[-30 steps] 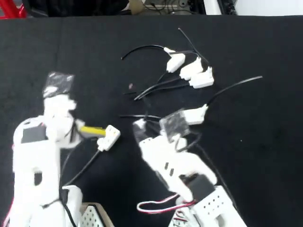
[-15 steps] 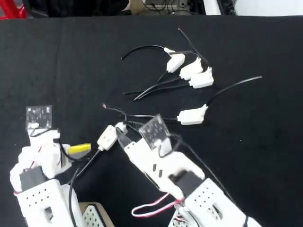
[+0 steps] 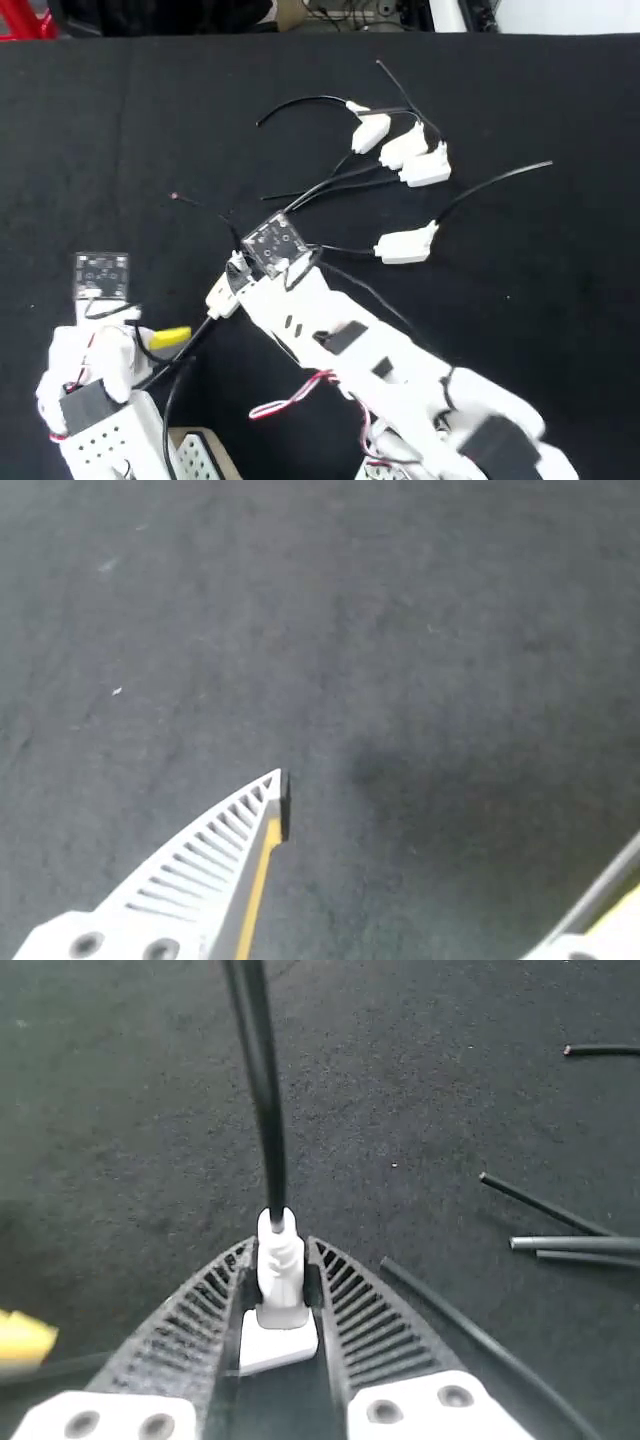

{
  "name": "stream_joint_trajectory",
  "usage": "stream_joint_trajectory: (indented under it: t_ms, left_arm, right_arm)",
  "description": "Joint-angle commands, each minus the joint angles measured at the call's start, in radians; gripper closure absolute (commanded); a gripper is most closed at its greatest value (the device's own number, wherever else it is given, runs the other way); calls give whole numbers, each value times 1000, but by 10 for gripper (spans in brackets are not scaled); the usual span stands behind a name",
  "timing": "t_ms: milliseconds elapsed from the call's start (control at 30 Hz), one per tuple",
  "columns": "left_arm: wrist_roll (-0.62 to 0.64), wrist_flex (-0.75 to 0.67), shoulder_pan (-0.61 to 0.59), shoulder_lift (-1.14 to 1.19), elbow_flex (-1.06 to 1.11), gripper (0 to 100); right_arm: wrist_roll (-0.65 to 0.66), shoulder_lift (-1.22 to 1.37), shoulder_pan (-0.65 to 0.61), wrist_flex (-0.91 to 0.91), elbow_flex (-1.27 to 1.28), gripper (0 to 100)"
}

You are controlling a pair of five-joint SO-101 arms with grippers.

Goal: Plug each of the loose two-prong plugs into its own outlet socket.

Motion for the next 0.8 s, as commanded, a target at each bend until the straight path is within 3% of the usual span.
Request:
stream_joint_trajectory:
  t_ms: [0, 433, 767]
  left_arm:
    - [-21, 9, 33, -14, -1, 482]
    - [-23, 9, 35, -14, 1, 482]
    - [-23, 9, 35, -14, 1, 482]
  right_arm:
    - [20, 117, 11, -104, -68, 987]
    - [69, 257, 17, -161, -128, 987]
    - [69, 93, 17, -81, -42, 987]
